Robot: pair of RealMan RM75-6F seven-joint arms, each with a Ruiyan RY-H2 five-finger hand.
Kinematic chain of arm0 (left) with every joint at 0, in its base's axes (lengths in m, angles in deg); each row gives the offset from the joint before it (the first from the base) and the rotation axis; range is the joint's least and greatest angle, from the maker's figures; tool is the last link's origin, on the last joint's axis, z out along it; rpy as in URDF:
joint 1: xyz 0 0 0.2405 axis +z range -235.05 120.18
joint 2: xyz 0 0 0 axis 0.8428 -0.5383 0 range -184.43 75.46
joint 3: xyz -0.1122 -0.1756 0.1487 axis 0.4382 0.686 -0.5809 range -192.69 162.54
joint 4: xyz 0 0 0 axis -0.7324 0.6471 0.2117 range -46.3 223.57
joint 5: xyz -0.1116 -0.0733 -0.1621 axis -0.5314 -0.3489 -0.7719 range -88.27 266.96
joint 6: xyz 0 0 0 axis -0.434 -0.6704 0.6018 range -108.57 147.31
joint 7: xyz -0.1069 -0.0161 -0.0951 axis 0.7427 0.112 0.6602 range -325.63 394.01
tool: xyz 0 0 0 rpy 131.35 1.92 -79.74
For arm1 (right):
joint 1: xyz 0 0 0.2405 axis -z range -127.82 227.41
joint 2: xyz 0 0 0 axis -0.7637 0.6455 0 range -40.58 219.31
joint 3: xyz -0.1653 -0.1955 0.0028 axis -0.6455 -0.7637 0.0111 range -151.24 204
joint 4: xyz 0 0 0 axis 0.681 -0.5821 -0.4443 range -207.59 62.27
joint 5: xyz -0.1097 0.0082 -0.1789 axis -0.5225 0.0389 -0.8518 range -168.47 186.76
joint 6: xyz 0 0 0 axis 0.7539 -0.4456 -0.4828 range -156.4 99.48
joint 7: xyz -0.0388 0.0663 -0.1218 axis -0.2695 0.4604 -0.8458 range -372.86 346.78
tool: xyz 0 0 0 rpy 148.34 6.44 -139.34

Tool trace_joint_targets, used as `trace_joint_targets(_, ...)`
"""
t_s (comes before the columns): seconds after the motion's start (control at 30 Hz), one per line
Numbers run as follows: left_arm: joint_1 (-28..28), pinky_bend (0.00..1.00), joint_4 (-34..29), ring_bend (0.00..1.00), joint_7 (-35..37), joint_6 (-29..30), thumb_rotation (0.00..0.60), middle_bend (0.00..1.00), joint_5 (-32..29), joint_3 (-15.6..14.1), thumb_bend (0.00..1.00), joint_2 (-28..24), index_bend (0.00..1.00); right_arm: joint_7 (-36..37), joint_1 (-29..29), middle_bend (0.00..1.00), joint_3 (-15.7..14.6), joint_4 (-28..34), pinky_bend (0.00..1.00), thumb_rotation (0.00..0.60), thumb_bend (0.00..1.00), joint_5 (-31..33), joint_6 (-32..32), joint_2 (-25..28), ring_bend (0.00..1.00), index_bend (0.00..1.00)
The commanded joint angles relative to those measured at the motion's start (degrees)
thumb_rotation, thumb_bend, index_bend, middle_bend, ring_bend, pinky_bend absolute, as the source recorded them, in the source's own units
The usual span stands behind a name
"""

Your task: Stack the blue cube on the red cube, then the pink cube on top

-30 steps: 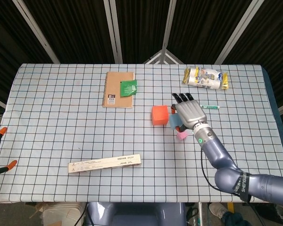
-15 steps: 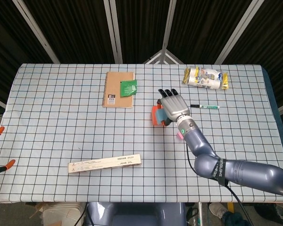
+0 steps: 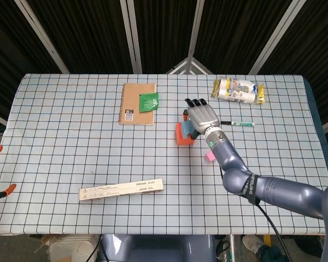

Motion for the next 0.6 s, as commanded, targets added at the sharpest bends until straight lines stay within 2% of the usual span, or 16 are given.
trace_joint_targets(0.03,0.0,0.0,0.0,0.0,0.0,0.1,0.6,0.0,-0.1,0.1,0.11,0.0,0.03,0.6,-0.6,0.0,-0.4,-1.3,0.0,0.6,0.48,-0.4,0.2,-1.0,0.04,0.54)
trace_joint_targets(0.27,-0.1,0.0,0.3,0.0,0.2,-0.3,0.6,0.0,-1.0,0.5,0.11,0.0,0.03,-0.2,-2.1,0.0,-1.2,-3.7,0.0,0.6,0.5,1.8,-4.8,-4.4,0.05,0.57)
trace_joint_targets(0.6,-0.3,0.0,0.4,0.0,0.9,-0.9,0.6,0.0,-1.4,0.7,0.11,-0.3,0.03,-2.5,-3.8,0.0,-1.1,-6.3,0.0,0.6,0.5,5.8,-7.9,-8.6,0.05,0.57)
